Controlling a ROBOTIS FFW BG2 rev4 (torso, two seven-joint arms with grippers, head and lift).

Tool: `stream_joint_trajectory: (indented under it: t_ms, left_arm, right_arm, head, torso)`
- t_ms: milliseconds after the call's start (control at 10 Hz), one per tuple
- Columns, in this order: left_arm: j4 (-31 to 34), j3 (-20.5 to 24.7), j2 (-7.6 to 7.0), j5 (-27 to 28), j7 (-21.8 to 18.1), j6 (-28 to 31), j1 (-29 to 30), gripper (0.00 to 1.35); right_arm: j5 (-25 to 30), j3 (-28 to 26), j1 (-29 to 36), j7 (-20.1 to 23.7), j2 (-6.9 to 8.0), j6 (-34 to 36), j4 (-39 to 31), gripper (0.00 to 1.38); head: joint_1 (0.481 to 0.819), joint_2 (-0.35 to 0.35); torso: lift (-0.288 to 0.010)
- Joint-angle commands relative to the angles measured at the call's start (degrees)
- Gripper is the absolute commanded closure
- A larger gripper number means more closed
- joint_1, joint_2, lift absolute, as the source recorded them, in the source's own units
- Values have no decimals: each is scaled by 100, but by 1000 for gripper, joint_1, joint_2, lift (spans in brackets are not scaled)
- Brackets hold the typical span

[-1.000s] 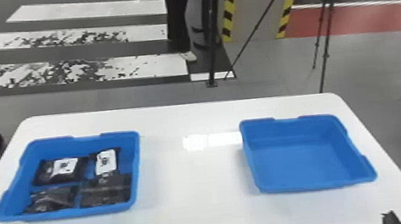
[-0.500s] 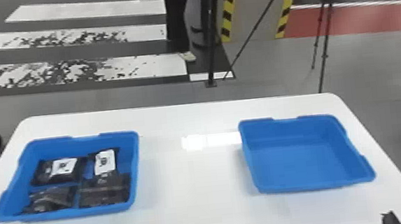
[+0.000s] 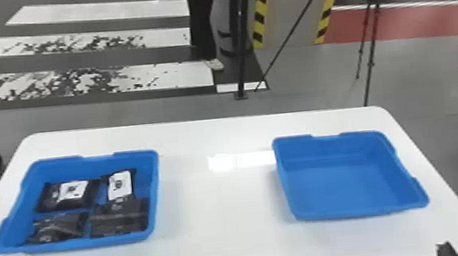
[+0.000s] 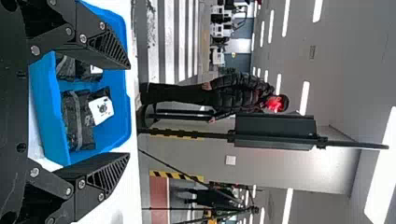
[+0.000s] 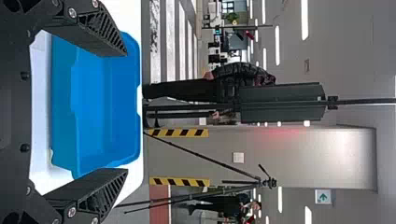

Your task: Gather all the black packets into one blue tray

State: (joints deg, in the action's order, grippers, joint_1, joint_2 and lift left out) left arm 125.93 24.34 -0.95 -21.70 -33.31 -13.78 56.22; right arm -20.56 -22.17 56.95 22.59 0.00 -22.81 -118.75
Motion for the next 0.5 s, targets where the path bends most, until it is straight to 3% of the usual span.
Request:
stream_joint_trajectory:
  t_ms: [0, 400]
  left_arm:
    - [-14, 0, -2, -24, 0, 0, 3, 404]
    - [-14, 0, -2, -12, 0, -14, -11, 404]
  right_arm:
    - [-12, 0, 0, 0, 5, 3, 0, 142]
    - [-12, 0, 0, 0, 5, -11, -14, 140]
  head:
    - [695, -92]
    - [695, -92]
  torso:
    - [-110]
    - [-110]
